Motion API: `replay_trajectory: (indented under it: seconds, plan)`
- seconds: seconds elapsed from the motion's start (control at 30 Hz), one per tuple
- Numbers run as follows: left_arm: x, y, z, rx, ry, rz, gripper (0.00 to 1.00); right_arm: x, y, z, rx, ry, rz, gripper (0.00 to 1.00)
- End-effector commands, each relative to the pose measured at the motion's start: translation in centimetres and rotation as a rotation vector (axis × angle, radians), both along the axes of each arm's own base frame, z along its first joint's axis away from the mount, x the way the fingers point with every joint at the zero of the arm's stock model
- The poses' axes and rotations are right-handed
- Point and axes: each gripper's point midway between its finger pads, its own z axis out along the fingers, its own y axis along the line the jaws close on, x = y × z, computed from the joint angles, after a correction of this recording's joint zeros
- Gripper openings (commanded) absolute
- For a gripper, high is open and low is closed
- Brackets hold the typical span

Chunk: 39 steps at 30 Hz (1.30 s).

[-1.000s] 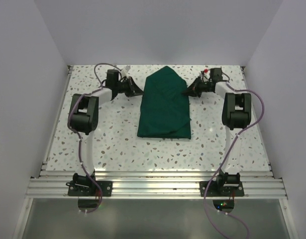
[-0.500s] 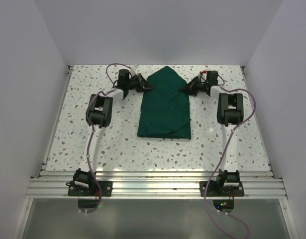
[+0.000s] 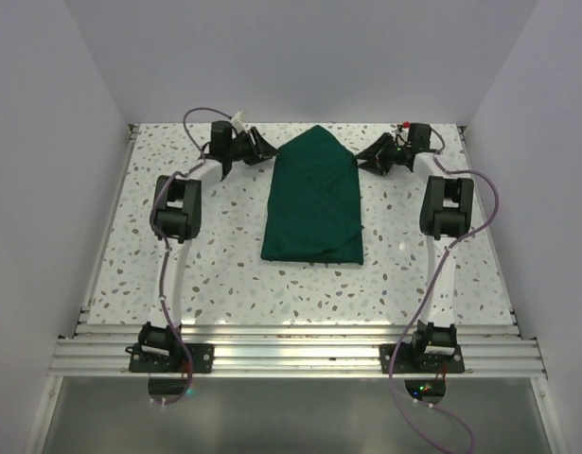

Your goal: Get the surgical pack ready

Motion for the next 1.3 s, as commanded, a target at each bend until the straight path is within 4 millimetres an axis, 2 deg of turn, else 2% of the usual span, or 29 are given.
replay_trajectory:
  seconds: [0.0, 0.03, 0.07, 0.2, 0.23, 0.27, 0.3, 0.33, 0.37, 0.43, 0.47, 0.63, 0.77, 0.87, 1.0, 1.07, 1.13, 1.27]
  plan:
    - [2.8, 2.4, 4.4, 0.063, -0.143, 0.086, 0.50, 0.9, -1.7, 4.0, -0.124, -0.095, -0.004, 0.49]
    - [3.2, 2.3, 4.9, 0.062, -0.159, 0.089, 0.51, 0.5, -1.8, 3.2, -0.135, -0.069, 0.003, 0.51]
    - [3.5, 2.4, 3.7, 0.066, -0.150, 0.093, 0.54, 0.4, -1.8, 2.8, -0.152, -0.079, 0.024, 0.54]
    - [4.0, 2.3, 1.9, 0.064, -0.156, 0.098, 0.57, 0.1, -1.7, 0.5, -0.171, -0.074, 0.063, 0.56]
    - [4.2, 2.1, 2.1, 0.056, -0.166, 0.096, 0.59, 0.3, -1.7, 0.2, -0.168, -0.086, 0.070, 0.56]
    - [4.2, 2.0, 0.9, 0.052, -0.147, 0.092, 0.59, 0.3, -1.2, 0.3, -0.144, -0.100, 0.096, 0.57]
    - [4.2, 1.7, 0.6, 0.048, -0.143, 0.084, 0.59, 0.3, -0.8, -0.1, -0.135, -0.097, 0.113, 0.57]
    - [4.4, 1.5, 0.8, 0.038, -0.146, 0.079, 0.59, -0.1, -0.6, -1.8, -0.124, -0.062, 0.127, 0.57]
    - [4.3, 1.2, -0.2, 0.037, -0.133, 0.067, 0.59, 0.4, -0.1, -1.3, -0.131, -0.093, 0.146, 0.57]
    - [4.1, 0.6, -0.7, 0.041, -0.133, 0.056, 0.59, 0.3, 0.3, -2.4, -0.129, -0.085, 0.162, 0.57]
    - [4.0, 0.4, -1.3, 0.042, -0.125, 0.056, 0.60, 0.4, 0.8, -2.3, -0.127, -0.096, 0.170, 0.56]
    - [3.6, -0.9, -2.0, 0.019, -0.111, 0.032, 0.59, 0.4, 2.6, -2.8, -0.122, -0.106, 0.202, 0.54]
    - [3.3, -2.0, -2.3, 0.008, -0.106, 0.010, 0.57, -0.2, 2.7, -3.7, -0.151, -0.084, 0.216, 0.51]
    - [3.4, -2.2, -2.3, -0.013, -0.097, 0.010, 0.51, -0.2, 2.5, -4.0, -0.165, -0.079, 0.205, 0.49]
    - [3.5, -2.5, -2.8, -0.043, -0.086, 0.005, 0.35, 0.1, 2.4, -4.0, -0.165, -0.073, 0.191, 0.44]
    - [3.8, -2.5, -2.3, -0.068, -0.082, 0.010, 0.24, 0.5, 2.4, -3.9, -0.162, -0.076, 0.181, 0.37]
    - [3.9, -2.5, -1.8, -0.091, -0.085, 0.009, 0.18, 0.8, 2.7, -3.3, -0.132, -0.082, 0.171, 0.30]
    - [4.3, -2.5, 1.2, -0.152, -0.110, 0.014, 0.08, 2.0, 3.3, -1.5, -0.075, -0.116, 0.152, 0.04]
